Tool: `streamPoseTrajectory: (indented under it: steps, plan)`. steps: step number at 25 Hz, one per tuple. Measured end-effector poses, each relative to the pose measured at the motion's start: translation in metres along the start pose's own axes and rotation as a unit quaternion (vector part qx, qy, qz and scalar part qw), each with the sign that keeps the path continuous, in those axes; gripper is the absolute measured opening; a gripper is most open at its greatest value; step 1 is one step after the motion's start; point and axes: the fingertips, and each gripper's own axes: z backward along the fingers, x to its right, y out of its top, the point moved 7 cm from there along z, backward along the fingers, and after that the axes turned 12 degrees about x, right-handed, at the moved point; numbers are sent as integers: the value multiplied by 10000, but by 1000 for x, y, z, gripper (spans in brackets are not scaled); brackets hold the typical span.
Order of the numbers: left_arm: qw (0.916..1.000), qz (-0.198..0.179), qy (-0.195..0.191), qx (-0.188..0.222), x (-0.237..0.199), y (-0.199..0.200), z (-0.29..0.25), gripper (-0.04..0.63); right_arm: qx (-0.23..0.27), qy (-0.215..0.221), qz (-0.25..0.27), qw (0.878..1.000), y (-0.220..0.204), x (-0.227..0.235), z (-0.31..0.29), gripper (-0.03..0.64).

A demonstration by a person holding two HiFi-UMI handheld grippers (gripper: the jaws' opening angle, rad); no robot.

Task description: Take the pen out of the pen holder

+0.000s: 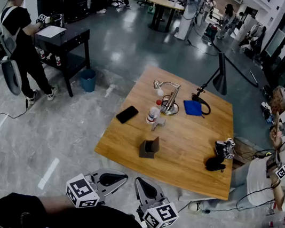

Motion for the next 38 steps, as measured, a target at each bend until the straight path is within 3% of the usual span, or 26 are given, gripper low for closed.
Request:
streamPoseTrajectory:
  steps: [15, 27, 33, 38]
  plan:
    - [9999, -27, 132, -19, 9, -8, -20, -2, 30, 287, 31, 9996, 5, 12, 11, 3]
    - [9978, -92, 655, 95, 27, -19, -42, -2, -186, 768, 122, 9968, 9, 36, 32, 3]
    - [9978, -95, 654, 87, 4, -20, -47, -2, -388, 642, 186, 9970, 1, 57, 14, 3]
    - [9990, -52, 442, 39, -36, -19, -49, -2, -618, 182, 263, 9976, -14, 77, -13, 3]
